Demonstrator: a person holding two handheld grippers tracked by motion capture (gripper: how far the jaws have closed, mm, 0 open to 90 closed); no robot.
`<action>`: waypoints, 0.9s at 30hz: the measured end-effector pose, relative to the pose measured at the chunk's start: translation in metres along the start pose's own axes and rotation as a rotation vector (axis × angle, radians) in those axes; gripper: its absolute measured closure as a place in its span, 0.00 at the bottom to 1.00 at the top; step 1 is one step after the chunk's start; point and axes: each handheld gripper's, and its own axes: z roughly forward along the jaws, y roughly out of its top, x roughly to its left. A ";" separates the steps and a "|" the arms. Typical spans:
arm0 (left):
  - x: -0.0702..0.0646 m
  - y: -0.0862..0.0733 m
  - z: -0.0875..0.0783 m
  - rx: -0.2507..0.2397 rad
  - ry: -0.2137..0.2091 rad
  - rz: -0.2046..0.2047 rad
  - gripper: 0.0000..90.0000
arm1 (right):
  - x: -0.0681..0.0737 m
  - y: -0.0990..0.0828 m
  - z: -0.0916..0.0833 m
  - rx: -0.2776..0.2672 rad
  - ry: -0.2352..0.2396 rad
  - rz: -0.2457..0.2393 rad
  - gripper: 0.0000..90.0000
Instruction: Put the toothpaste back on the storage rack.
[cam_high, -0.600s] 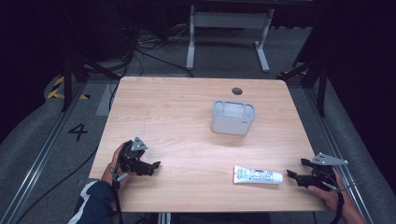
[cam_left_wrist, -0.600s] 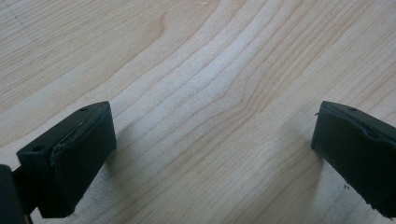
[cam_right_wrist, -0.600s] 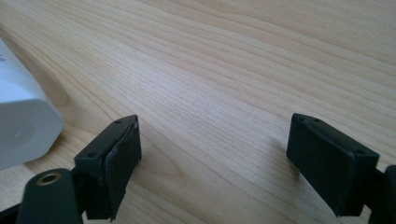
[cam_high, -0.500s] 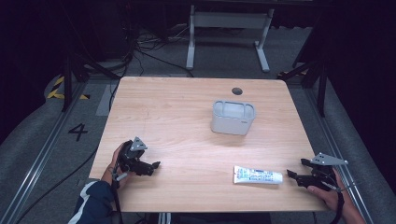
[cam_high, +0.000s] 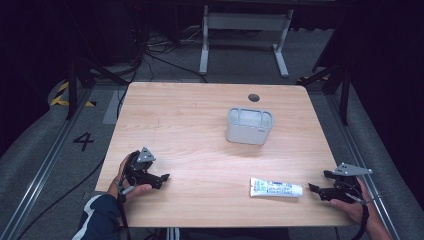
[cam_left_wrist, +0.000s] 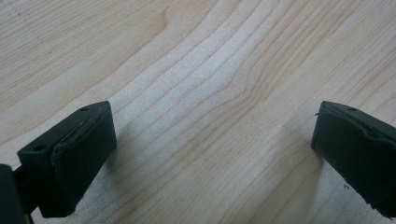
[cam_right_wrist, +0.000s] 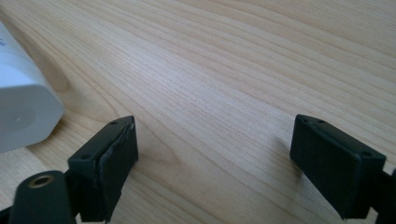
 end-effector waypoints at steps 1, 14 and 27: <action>0.000 0.000 0.000 0.000 0.000 0.000 0.00 | 0.000 0.001 0.000 0.008 0.004 -0.005 0.17; -0.001 0.000 0.000 -0.001 0.003 -0.006 0.01 | 0.009 0.009 -0.012 0.024 0.106 -0.086 0.26; 0.000 0.000 0.000 -0.001 0.000 -0.005 0.01 | 0.034 0.019 -0.020 0.055 0.193 -0.206 0.25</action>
